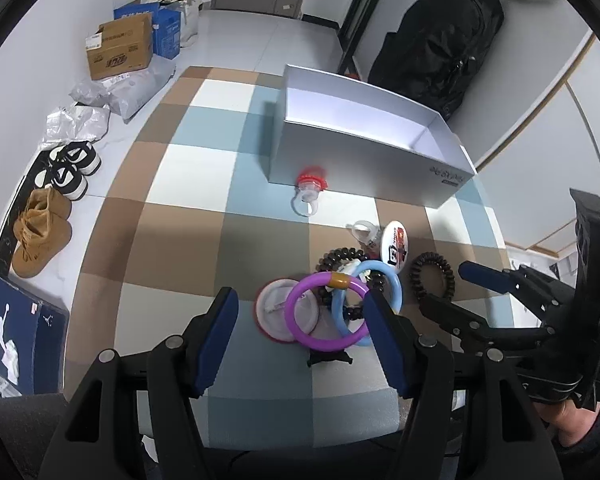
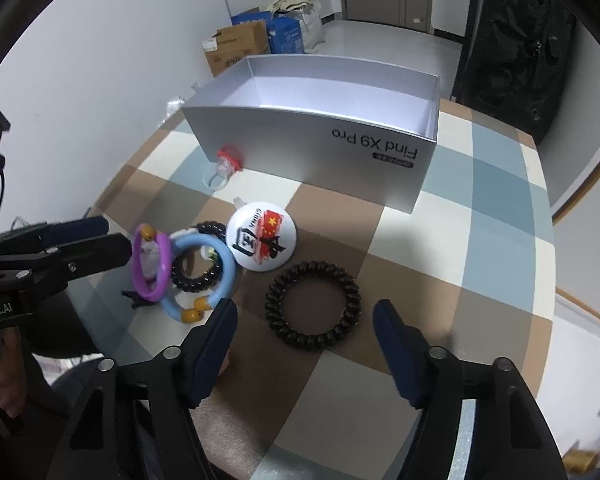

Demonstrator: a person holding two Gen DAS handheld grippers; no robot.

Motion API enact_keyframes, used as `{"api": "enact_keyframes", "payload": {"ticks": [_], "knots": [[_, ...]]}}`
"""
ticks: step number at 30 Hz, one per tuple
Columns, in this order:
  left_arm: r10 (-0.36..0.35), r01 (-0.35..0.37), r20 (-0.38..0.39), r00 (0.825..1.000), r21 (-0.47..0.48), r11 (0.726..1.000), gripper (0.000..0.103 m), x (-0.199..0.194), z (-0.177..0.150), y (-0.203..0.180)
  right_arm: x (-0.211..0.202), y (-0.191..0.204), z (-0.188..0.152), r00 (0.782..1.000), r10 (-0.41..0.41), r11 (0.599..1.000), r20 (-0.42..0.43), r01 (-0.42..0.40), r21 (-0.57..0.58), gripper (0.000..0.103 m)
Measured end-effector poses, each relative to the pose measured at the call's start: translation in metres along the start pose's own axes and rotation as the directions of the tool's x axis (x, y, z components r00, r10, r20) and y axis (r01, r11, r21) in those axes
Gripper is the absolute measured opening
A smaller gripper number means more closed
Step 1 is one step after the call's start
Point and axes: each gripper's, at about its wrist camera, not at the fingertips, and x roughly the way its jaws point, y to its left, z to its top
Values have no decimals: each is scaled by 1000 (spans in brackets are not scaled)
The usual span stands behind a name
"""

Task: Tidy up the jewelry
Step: 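Grasp the purple ring with the left tool while the right tool grasps the black coiled bracelet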

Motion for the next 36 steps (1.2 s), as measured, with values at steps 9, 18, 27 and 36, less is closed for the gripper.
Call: {"api": "enact_keyframes", "payload": {"ticks": [9,18,27,36], "knots": [[-10,12,-43,999,69,998,61,3,-6,-16,4,2,0,1000,-27,999,-12,27,-23,52],[25,-20,-49,998,99,995,60,10,-8,-22,0,-9,1,1000,-8,1000,-5,8,9,45],[-37,38,-27,999,46,998,46,6,-5,-15,-13,-22,3,999,36,997,26,-38,73,44],[-73,73,-48,996,-2,997,8,12,0,-11,-27,-35,6,991,119,976,67,-129,177,44]]}}
